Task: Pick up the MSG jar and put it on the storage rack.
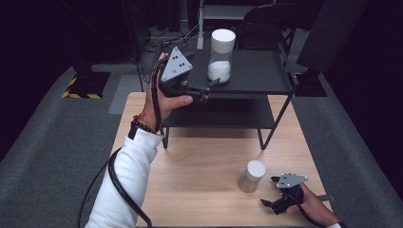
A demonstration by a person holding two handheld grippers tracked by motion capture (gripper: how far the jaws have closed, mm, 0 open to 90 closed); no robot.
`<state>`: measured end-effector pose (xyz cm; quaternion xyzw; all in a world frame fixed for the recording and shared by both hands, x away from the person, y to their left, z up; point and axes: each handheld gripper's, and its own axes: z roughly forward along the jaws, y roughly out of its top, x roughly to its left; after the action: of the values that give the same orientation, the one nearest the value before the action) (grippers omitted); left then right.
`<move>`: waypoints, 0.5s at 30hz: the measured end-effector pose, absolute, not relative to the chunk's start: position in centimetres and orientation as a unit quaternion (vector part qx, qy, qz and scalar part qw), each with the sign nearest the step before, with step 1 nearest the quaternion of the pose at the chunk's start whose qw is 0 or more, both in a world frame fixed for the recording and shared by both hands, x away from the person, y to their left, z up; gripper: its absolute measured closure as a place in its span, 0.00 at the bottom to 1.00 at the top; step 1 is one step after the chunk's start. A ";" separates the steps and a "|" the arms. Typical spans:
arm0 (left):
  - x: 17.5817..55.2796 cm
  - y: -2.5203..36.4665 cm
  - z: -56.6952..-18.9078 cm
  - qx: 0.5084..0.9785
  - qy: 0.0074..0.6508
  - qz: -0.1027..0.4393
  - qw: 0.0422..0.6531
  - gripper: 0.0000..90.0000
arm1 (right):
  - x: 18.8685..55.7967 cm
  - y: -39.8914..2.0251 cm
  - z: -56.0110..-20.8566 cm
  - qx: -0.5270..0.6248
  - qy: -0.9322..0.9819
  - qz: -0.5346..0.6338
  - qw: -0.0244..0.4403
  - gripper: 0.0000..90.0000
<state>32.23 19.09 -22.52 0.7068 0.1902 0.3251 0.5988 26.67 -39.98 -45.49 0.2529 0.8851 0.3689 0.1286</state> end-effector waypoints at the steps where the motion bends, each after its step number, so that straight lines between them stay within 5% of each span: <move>1: 32.0 19.2 -22.9 0.707 0.191 0.325 0.599 0.01 | 26.7 -40.0 -45.5 0.253 0.885 0.369 0.128 0.00; 15: 29.3 20.6 -28.1 0.713 0.200 0.340 0.580 0.01 | 26.7 -40.0 -45.5 0.253 0.885 0.369 0.128 0.00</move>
<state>29.30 20.56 -28.13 0.7125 0.1998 0.3400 0.5803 26.68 -39.98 -45.48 0.2528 0.8853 0.3687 0.1281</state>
